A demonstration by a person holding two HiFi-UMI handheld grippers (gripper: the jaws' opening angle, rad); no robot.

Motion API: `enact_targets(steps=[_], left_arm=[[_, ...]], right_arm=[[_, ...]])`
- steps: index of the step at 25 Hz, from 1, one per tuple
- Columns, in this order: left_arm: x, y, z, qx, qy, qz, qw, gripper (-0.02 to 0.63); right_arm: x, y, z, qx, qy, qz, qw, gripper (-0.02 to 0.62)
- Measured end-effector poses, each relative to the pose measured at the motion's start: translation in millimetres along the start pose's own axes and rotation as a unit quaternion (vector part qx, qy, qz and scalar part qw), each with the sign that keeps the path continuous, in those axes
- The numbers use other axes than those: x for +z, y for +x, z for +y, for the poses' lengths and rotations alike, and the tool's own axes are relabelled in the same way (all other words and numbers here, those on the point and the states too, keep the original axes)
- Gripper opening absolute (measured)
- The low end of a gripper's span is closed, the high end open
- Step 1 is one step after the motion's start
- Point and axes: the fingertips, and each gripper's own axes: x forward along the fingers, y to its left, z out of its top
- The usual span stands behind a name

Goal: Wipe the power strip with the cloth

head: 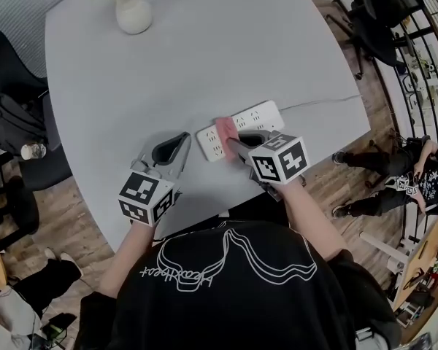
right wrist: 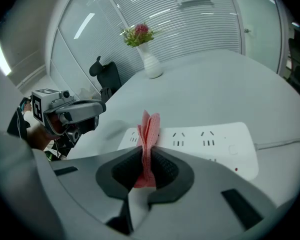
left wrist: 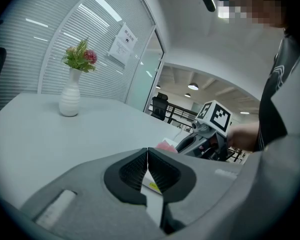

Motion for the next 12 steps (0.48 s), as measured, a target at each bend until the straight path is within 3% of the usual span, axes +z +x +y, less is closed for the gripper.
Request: enact_targets(steps=[12], left_arm=[[6.1,30.2,-17.4,-0.036,-0.001,0.013,0.9993,0.013]], right_arm=[[-5.5,-30.0,-50.4,-0.048,0.029,-0.012,0.998,0.051]])
